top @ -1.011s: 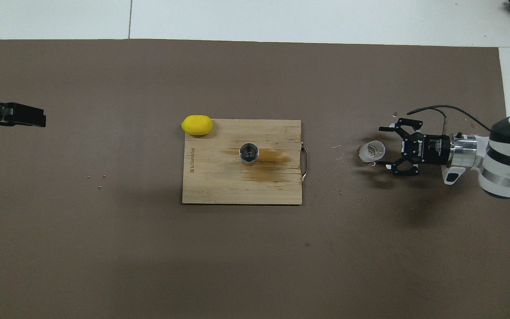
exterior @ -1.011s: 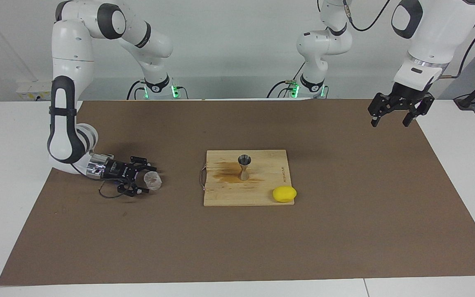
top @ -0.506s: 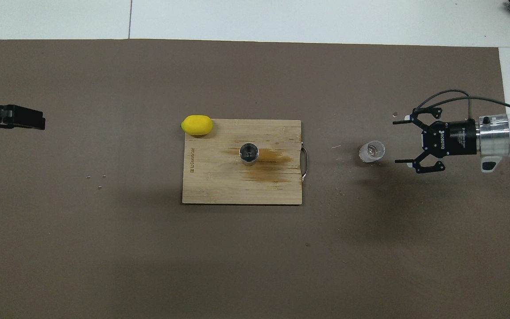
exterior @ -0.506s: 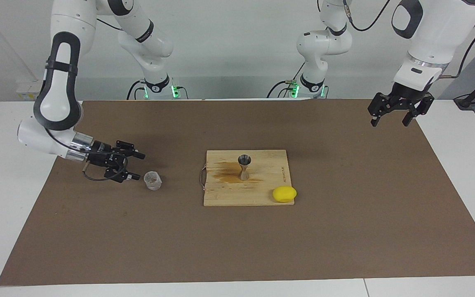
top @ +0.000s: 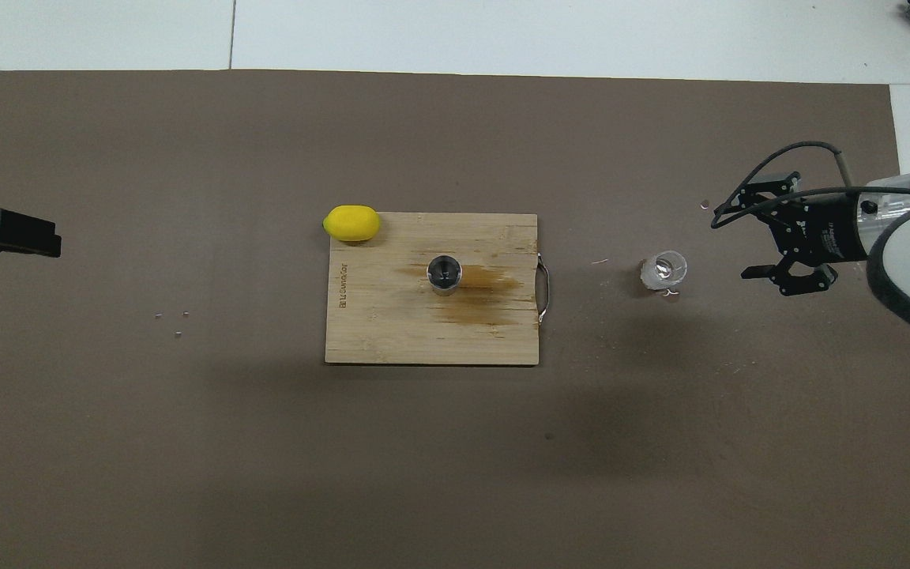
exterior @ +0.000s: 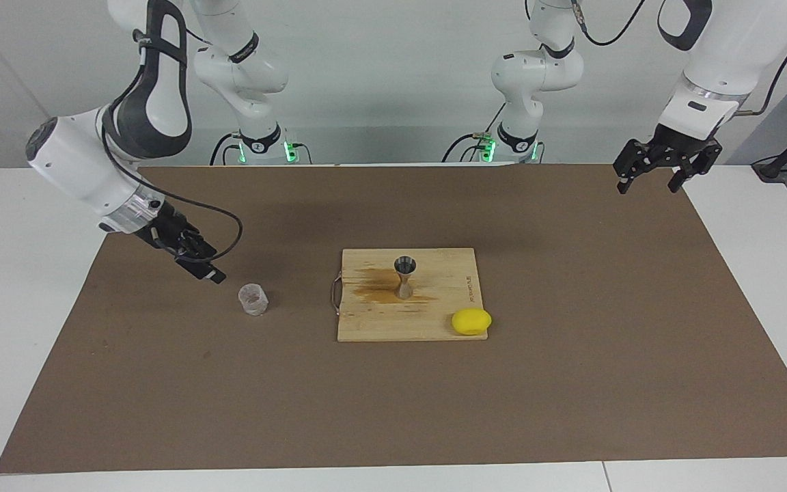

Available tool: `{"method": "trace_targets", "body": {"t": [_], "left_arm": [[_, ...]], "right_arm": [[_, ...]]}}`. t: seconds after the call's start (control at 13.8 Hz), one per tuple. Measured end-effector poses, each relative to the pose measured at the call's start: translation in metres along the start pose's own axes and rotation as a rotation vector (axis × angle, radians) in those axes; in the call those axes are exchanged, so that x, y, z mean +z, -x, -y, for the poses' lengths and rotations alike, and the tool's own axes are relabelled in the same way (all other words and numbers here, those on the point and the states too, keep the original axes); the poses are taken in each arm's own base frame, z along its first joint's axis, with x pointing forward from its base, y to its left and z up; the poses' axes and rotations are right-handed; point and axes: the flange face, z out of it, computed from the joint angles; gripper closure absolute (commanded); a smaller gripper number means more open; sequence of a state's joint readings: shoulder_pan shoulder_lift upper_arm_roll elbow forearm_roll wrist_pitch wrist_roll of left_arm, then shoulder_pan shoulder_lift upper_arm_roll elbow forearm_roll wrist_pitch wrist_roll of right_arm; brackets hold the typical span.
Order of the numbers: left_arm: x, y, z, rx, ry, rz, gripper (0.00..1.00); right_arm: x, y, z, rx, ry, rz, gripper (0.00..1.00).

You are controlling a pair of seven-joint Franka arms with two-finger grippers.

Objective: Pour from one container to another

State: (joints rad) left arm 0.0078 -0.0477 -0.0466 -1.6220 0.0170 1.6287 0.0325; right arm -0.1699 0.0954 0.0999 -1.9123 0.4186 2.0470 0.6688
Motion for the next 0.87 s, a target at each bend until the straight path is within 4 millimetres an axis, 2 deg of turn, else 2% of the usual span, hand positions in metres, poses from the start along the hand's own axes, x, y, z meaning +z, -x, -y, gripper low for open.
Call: {"method": "trace_targets", "body": {"t": [0.22, 0.43, 0.65, 0.87], "left_arm": [[-0.011, 0.004, -0.002, 0.004, 0.0, 0.006, 0.0], [-0.011, 0.004, -0.003, 0.005, 0.0, 0.005, 0.0], [-0.011, 0.004, -0.003, 0.004, 0.0, 0.005, 0.0], [-0.012, 0.004, -0.002, 0.004, 0.0, 0.003, 0.0]], "right_arm": [[-0.025, 0.019, 0.006, -0.228, 0.166, -0.162, 0.0], [-0.061, 0.031, 0.005, -0.401, 0.225, -0.179, 0.0], [-0.102, 0.042, 0.007, -0.51, 0.299, -0.163, 0.0], [-0.143, 0.056, 0.011, -0.533, 0.351, -0.143, 0.0]]}}
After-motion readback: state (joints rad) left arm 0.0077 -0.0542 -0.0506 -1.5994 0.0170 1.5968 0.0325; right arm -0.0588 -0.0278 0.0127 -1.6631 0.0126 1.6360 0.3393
